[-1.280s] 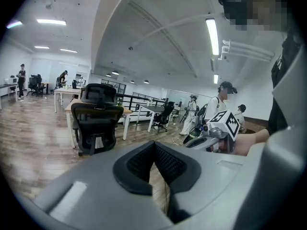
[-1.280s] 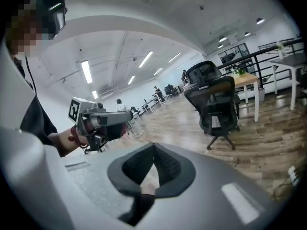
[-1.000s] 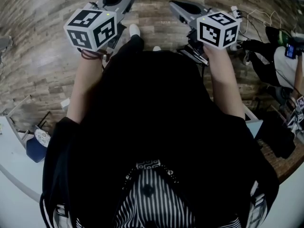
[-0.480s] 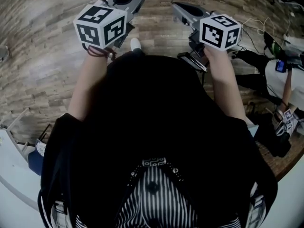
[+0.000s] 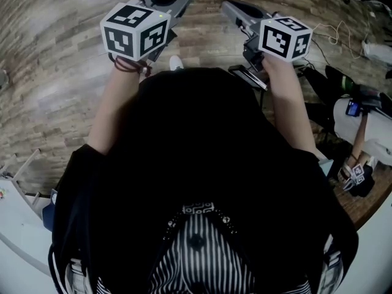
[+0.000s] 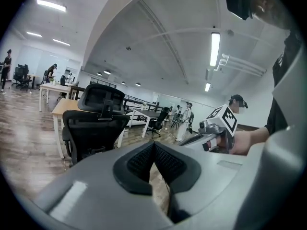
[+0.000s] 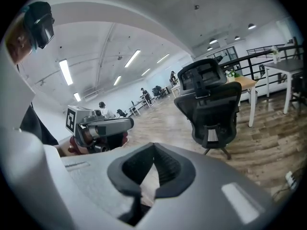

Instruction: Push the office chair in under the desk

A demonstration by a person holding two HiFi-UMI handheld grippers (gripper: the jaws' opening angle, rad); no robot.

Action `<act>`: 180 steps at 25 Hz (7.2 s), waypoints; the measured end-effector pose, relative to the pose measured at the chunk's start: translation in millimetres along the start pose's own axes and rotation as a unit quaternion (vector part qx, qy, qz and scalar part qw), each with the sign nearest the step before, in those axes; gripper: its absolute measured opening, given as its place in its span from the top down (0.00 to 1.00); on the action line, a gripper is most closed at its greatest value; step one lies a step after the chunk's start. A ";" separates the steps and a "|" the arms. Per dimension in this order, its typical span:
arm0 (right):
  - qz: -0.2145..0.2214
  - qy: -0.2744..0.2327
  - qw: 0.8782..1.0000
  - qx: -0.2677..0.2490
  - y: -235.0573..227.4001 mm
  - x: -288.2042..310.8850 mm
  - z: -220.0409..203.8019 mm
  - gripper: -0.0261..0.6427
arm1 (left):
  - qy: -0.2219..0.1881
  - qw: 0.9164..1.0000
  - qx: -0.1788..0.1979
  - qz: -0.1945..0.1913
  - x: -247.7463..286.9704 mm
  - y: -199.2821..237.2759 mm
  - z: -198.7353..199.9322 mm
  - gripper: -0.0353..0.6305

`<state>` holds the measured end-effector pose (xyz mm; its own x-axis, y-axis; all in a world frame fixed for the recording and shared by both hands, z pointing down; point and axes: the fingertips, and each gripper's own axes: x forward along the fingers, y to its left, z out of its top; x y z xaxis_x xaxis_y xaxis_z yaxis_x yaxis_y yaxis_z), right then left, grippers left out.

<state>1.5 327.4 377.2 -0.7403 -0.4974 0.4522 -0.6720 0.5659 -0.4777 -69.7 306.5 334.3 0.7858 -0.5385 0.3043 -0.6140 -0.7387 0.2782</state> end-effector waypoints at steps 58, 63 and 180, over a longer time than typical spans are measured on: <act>0.115 -0.027 0.992 0.034 -258.3 80.9 207.6 0.96 | 0.051 0.996 0.005 0.073 252.4 164.8 103.4 0.94; 0.122 -0.035 0.991 0.043 -250.3 90.2 213.2 0.96 | 0.056 0.995 0.009 0.078 239.7 179.0 109.8 0.94; -0.092 -0.006 0.993 -0.075 -544.8 269.2 463.3 0.57 | 0.049 0.951 0.010 0.305 382.7 568.0 237.3 0.35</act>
<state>159.8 -419.4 410.2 -0.6059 -0.6088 0.5120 -0.7864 0.5556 -0.2700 -99.9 -415.4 392.5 0.2733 -0.8297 0.4868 -0.9507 -0.3100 0.0053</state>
